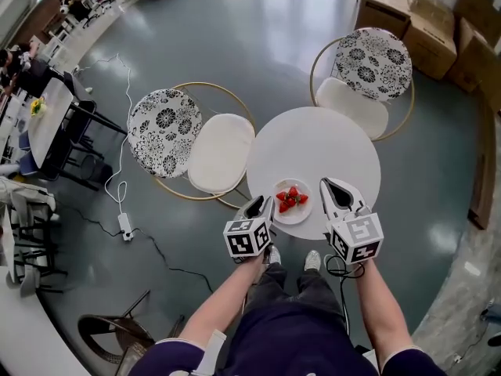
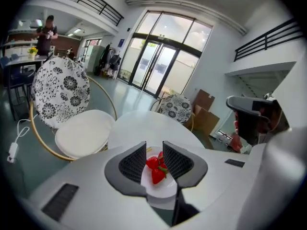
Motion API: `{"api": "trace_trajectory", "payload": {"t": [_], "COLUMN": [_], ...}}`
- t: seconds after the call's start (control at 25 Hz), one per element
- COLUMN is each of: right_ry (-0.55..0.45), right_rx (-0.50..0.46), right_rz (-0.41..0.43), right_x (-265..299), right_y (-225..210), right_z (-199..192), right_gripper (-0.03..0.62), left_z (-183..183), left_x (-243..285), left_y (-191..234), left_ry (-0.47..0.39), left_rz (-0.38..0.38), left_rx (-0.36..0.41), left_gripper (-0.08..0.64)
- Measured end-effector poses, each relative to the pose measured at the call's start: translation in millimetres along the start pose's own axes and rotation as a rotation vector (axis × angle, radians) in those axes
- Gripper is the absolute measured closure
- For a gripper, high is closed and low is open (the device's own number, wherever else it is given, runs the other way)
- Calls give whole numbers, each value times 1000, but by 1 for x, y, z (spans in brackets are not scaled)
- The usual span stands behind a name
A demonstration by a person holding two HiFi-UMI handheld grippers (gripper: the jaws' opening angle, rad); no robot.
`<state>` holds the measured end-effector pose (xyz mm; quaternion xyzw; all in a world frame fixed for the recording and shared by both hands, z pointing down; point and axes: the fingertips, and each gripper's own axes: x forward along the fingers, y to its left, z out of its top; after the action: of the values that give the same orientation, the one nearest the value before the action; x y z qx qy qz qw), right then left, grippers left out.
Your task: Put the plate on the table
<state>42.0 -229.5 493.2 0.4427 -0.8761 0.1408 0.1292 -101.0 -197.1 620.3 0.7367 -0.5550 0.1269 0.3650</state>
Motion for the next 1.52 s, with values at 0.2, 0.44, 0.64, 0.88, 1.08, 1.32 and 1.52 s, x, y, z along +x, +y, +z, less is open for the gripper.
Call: {"api": "trace_trajectory", "payload": {"t": [0.2, 0.44, 0.64, 0.88, 1.08, 1.32, 1.52], "right_ry": [-25, -55, -77, -107, -145, -159, -168], "right_rx": [-3, -29, -44, -52, -47, -69, -70], "right_rz": [10, 41, 70, 109, 147, 146, 150], "right_x": [-3, -9, -16, -26, -38, -46, -49], "right_y": [5, 18, 33, 50, 60, 66, 63], "right_z": [13, 31, 41, 51, 65, 69, 72], "right_gripper": [589, 589, 589, 589, 589, 589, 589], "left_z": [29, 65, 81, 89, 95, 94, 95], "left_x": [-21, -53, -77, -97, -113, -120, -120], "left_y": [-34, -63, -83, -109, -127, -135, -140], "left_ry": [-69, -182, -242, -280, -312, -315, -316], "left_rz": [-86, -127, -165, -229, -273, -292, -298], "left_rx": [112, 237, 298, 336, 356, 367, 369], "left_gripper": [457, 500, 541, 552, 552, 554, 554]}}
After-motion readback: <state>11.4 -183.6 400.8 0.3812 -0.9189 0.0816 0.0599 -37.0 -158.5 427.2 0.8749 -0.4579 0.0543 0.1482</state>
